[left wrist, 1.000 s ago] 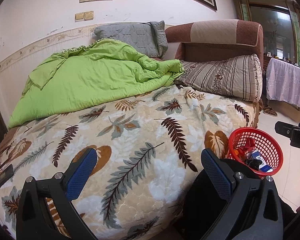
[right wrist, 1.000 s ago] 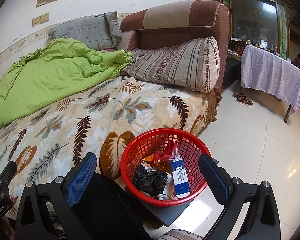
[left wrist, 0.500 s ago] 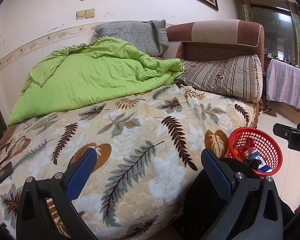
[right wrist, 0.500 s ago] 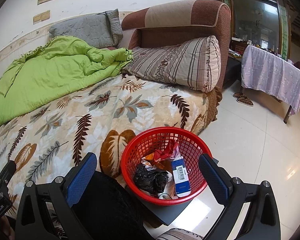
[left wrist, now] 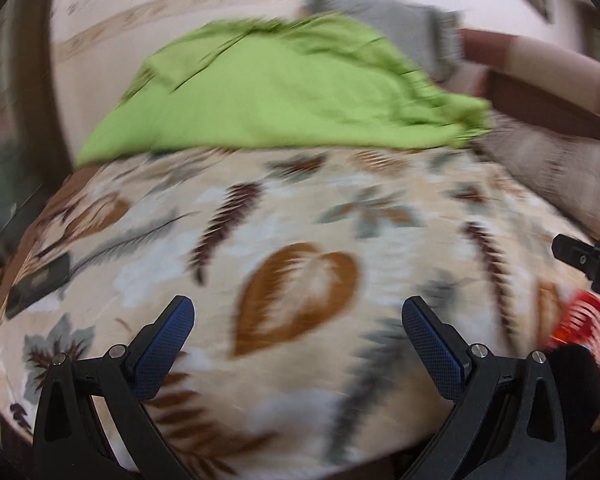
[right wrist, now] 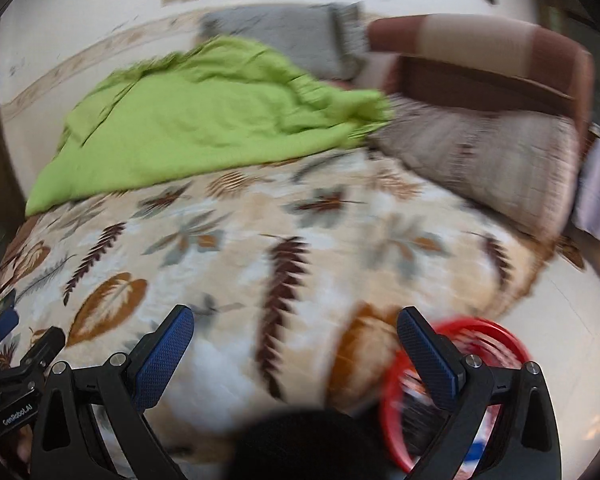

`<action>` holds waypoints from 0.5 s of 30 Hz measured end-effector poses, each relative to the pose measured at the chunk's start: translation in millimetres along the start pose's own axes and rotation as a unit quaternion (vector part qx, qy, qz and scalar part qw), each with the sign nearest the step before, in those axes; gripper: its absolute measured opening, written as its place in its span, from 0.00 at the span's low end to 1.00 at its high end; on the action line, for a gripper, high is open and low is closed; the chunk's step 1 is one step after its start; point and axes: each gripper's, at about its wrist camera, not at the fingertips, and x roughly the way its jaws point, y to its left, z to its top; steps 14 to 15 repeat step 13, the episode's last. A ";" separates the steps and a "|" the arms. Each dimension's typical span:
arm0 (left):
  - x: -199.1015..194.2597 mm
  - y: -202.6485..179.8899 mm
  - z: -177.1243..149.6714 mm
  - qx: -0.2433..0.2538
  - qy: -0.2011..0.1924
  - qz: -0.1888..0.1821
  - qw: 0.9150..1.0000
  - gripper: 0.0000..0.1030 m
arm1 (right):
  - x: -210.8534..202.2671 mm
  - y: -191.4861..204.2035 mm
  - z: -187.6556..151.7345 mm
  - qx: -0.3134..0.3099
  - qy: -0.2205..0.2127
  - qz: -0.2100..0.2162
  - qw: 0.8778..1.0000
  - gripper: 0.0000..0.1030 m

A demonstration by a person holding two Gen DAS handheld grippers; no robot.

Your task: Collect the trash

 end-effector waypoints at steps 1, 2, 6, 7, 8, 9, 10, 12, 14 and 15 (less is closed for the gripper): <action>13.7 7.4 3.3 -0.004 0.010 0.016 1.000 1.00 | 14.3 8.9 5.1 -0.007 0.009 0.004 1.000 1.00; 23.5 11.0 5.5 -0.003 0.017 0.026 1.000 1.00 | 42.0 24.7 12.2 -0.014 0.028 0.011 0.999 1.00; 82.7 31.7 20.2 -0.028 0.075 0.040 0.996 1.00 | 133.1 72.3 22.9 -0.028 0.107 0.033 0.993 1.00; 95.0 35.5 23.0 -0.038 0.088 0.043 0.995 1.00 | 148.8 79.7 23.1 -0.024 0.121 0.036 0.992 1.00; 105.6 38.6 23.6 -0.047 0.095 0.038 0.994 1.00 | 169.0 88.5 23.9 -0.020 0.136 0.038 0.990 1.00; 118.0 42.7 24.7 -0.057 0.107 0.030 0.992 1.00 | 187.3 95.5 25.6 -0.015 0.150 0.037 0.988 0.99; 126.4 45.3 23.1 -0.069 0.119 0.023 0.990 1.00 | 199.2 101.2 27.6 -0.010 0.151 0.032 0.988 1.00; 137.9 50.5 21.5 -0.080 0.128 0.009 0.989 1.00 | 213.4 112.0 30.7 -0.021 0.136 0.009 0.990 1.00; 138.0 47.9 19.8 -0.065 0.120 0.019 0.990 1.00 | 221.5 118.0 30.8 -0.034 0.131 -0.003 0.991 1.00; 138.0 47.9 19.8 -0.065 0.120 0.019 0.990 1.00 | 221.5 118.0 30.8 -0.034 0.131 -0.003 0.991 1.00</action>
